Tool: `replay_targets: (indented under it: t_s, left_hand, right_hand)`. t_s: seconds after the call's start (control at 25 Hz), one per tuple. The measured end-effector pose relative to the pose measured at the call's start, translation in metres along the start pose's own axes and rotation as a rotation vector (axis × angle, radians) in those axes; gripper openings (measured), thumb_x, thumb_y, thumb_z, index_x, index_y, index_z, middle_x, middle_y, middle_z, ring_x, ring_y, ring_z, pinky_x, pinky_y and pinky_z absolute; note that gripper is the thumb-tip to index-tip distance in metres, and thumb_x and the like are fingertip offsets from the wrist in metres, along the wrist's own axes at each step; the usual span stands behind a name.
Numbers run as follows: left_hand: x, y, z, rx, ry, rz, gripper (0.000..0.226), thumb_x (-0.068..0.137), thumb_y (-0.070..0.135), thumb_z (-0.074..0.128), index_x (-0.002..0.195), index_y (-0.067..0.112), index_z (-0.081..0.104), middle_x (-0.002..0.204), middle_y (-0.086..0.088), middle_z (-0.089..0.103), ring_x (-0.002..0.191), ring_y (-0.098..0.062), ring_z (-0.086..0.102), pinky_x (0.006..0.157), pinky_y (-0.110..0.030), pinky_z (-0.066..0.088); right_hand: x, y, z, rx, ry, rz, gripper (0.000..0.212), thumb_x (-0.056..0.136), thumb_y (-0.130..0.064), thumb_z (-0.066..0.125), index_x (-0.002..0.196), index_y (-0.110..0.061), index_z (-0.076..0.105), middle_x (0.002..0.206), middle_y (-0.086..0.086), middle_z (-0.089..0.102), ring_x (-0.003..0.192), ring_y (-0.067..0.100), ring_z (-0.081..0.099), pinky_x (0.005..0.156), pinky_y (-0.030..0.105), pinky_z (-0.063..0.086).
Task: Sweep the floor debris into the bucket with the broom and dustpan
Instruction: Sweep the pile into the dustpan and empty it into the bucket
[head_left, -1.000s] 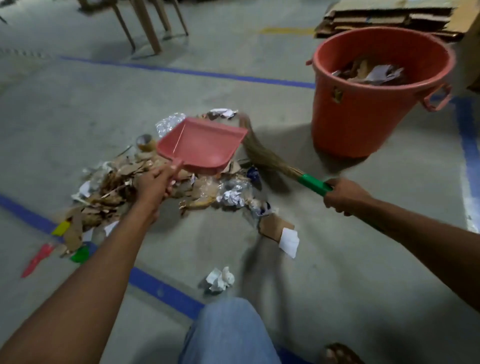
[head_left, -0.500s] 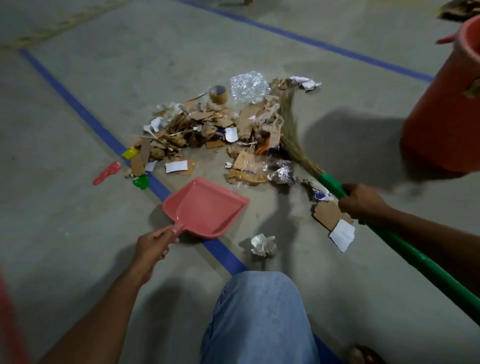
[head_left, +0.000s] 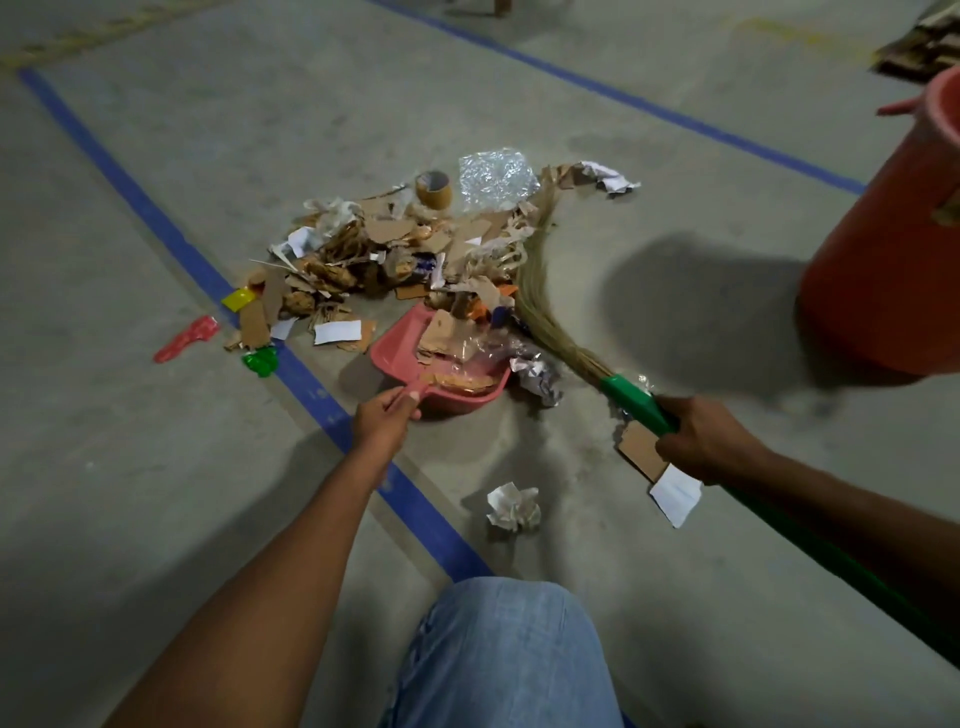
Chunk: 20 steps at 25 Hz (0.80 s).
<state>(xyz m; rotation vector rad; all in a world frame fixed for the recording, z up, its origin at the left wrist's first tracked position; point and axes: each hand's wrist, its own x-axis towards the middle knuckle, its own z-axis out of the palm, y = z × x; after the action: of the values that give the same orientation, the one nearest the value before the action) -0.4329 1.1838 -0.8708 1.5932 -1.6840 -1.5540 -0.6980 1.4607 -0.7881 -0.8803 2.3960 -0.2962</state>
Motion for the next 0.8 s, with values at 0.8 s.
replay_targets:
  t_s: [0.8]
  left_hand:
    - [0.047,-0.005,-0.056,0.176,0.044,0.049,0.041,0.098,0.040,0.066,0.132,0.019,0.068,0.083,0.001,0.071,0.070,-0.009,0.057,0.067,-0.029,0.045]
  right_hand:
    - [0.135,-0.027,-0.093,-0.417,0.130,0.020,0.049,0.084,-0.018,0.057,0.131,-0.027,0.058,0.097,0.011,0.068,0.077,0.034,0.068,0.069,0.040,0.059]
